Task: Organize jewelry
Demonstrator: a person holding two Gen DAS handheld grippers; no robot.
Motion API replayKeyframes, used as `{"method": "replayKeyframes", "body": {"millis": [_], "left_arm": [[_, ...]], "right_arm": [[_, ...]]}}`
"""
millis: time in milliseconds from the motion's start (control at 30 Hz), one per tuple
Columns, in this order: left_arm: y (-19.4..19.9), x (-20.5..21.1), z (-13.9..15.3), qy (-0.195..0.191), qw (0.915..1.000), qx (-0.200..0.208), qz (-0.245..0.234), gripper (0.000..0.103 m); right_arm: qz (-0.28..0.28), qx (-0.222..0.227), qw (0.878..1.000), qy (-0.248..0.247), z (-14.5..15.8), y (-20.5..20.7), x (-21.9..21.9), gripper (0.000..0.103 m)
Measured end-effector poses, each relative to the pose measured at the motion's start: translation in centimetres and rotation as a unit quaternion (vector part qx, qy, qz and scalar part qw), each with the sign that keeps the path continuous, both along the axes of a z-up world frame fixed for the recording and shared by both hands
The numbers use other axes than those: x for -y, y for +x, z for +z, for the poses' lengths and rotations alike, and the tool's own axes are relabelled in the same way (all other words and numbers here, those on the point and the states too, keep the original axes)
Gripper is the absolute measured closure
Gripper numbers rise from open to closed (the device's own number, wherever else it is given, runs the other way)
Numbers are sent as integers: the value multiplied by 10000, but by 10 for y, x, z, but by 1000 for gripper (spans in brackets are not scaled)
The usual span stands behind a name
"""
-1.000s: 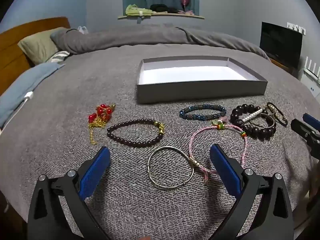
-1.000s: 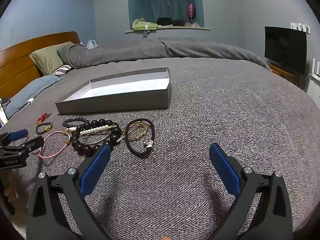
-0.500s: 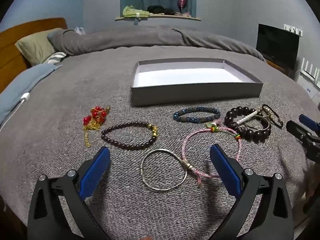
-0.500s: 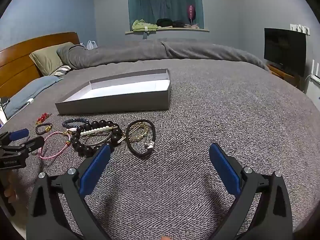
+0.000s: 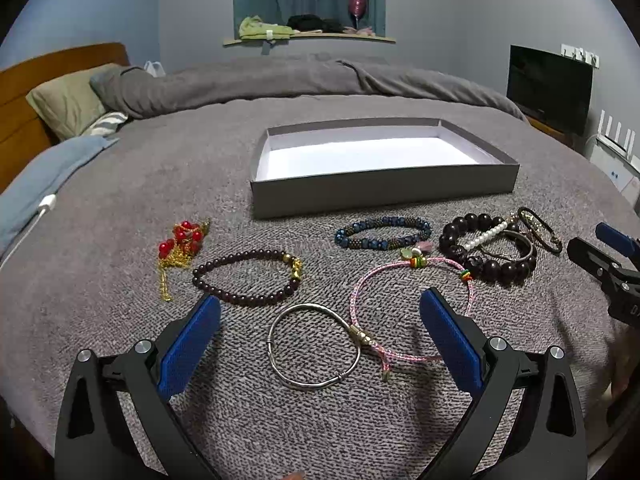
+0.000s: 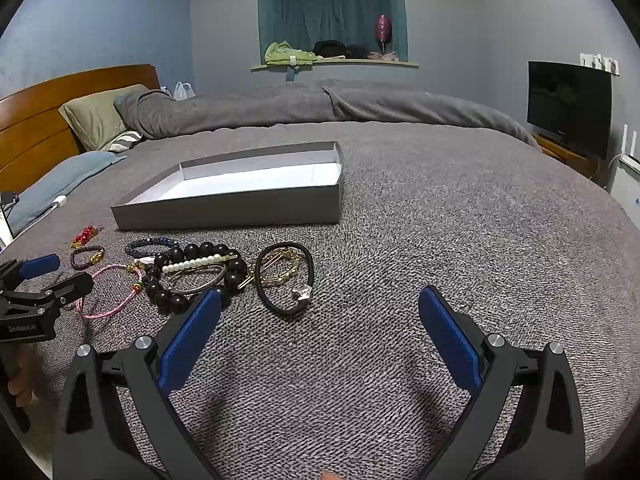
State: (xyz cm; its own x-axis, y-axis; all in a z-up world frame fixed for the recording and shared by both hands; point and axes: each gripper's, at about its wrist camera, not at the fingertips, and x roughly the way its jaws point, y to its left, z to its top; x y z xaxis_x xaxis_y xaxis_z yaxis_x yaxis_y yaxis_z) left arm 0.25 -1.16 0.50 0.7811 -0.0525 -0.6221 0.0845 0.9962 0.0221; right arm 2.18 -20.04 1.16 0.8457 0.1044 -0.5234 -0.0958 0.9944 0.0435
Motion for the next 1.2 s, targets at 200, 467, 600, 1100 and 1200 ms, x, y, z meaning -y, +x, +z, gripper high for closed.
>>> {"method": "replayKeyframes", "body": {"millis": [200,467,600,1100,1200], "left_arm": [[0,0,-1,0,10000,7,-7,4],[-1,-1,-1,-16,10000,18,-9,4],[-2,-1,0,-23,10000,31,-7,4],[-2,0,0,-16,10000,47,-17,4],[-2,0,-1,-10,10000,44,-15,4]], "right_arm": [[-16,21,10000,33,0,0,1,5],[-45,10,10000,35,-1,0,2,5],[-51,29,10000,47,-1,0,2,5],[-78,21,9999,69,-2,-2,4,5],[-75,16,9999,70,-2,-2,3,5]]}}
